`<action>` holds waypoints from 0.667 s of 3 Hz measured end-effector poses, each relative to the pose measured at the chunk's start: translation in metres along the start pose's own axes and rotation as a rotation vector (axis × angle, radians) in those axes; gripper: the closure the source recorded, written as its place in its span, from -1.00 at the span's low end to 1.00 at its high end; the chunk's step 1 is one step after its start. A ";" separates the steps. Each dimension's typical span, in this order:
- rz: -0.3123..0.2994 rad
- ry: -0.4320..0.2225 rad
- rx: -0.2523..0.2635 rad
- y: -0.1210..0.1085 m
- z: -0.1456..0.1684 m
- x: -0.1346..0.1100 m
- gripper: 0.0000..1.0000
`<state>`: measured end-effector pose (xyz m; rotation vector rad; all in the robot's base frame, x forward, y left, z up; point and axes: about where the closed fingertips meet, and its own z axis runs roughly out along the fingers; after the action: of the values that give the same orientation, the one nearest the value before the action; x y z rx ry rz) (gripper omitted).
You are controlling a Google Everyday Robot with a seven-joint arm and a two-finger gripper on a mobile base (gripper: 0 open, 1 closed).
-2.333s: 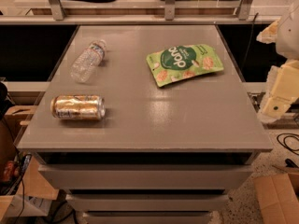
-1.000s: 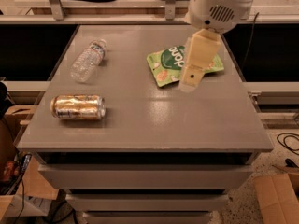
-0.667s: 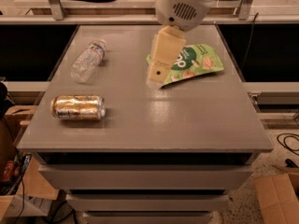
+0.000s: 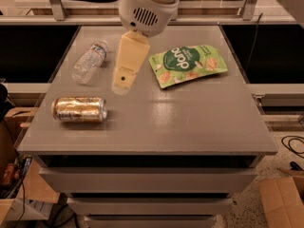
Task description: Pick orange can
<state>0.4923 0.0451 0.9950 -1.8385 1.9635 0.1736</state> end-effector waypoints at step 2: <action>-0.078 0.053 -0.082 0.014 0.041 -0.029 -1.00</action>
Offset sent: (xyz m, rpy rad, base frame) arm -0.0071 0.0877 -0.0662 -0.1270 0.1232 0.1991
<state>0.4883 0.0887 0.9667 -1.9877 1.9418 0.1857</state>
